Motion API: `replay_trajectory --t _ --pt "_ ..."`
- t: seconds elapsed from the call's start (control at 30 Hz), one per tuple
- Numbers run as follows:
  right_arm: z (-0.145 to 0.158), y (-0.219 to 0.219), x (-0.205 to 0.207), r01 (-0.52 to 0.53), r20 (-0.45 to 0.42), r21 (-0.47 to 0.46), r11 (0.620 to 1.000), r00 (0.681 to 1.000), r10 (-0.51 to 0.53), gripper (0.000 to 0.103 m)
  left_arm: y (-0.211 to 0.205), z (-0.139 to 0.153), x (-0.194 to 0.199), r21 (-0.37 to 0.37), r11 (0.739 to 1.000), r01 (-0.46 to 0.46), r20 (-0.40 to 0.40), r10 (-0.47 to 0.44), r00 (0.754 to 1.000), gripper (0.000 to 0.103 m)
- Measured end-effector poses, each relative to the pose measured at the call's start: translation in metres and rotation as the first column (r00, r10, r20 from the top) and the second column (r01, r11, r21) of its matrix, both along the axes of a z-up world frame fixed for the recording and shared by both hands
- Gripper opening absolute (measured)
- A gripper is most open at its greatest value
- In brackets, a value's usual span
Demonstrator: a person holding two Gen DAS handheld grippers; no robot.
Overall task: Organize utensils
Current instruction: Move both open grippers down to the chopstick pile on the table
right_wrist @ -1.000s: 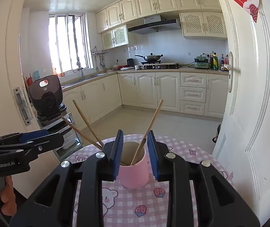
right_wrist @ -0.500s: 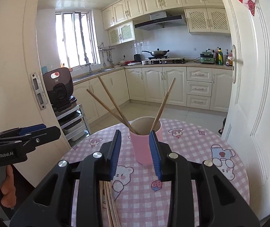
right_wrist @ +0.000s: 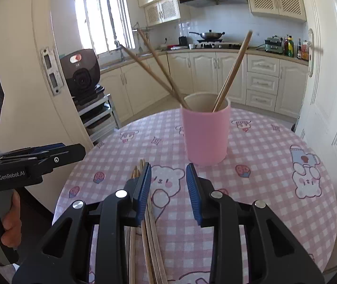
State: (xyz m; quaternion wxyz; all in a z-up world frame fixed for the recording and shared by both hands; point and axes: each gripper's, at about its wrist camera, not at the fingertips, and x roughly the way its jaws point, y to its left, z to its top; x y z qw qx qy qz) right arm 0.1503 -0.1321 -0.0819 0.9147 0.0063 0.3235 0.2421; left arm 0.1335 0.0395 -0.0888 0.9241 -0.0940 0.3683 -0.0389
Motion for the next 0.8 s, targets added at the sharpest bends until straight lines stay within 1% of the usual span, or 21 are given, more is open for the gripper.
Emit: replay_trajectory --t 0.07,0.13,0.27,0.33,0.37,0.4,0.47,0.63,0.8 --pt "-0.011 0.005 0.003 -0.016 -0.037 -0.013 1.0 0.999 0.016 0.029 0.001 -0.013 0.006 -0.01 1.0 0.009 -0.045 -0.01 0.999 0.072" --pt "-0.022 0.009 0.006 -0.033 -0.073 -0.017 0.999 0.997 0.031 0.029 0.0 -0.024 0.012 -0.004 1.0 0.016 -0.084 -0.016 0.996 0.072" --pt "-0.038 0.013 0.007 -0.052 -0.118 -0.029 0.998 0.992 0.048 0.032 -0.005 -0.041 0.02 -0.017 1.0 0.026 -0.143 -0.028 0.989 0.072" --pt "-0.044 0.013 0.009 -0.057 -0.141 -0.029 0.998 0.989 0.053 0.034 -0.008 -0.049 0.025 -0.013 1.0 0.024 -0.175 -0.026 0.984 0.064" --pt "-0.046 0.012 0.01 -0.056 -0.149 -0.027 0.998 0.987 0.052 0.035 -0.009 -0.055 0.028 -0.013 0.999 0.034 -0.205 -0.036 0.978 0.054" --pt "-0.048 0.01 0.012 -0.054 -0.155 -0.022 0.998 0.987 0.05 0.035 -0.01 -0.06 0.03 -0.022 0.999 0.047 -0.232 -0.051 0.971 0.049" --pt "-0.053 0.007 0.014 -0.048 -0.165 -0.014 0.999 0.985 0.045 0.036 -0.012 -0.07 0.035 -0.037 0.998 0.056 -0.274 -0.064 0.96 0.046" --pt "-0.058 0.002 0.015 -0.043 -0.179 -0.005 0.999 0.983 0.041 0.038 -0.018 -0.08 0.039 -0.029 0.998 0.061 -0.301 -0.067 0.951 0.045" --pt "-0.059 -0.001 0.018 -0.042 -0.188 0.006 0.999 0.981 0.042 0.039 -0.025 -0.082 0.043 0.031 0.997 0.073 -0.306 -0.06 0.95 0.045"
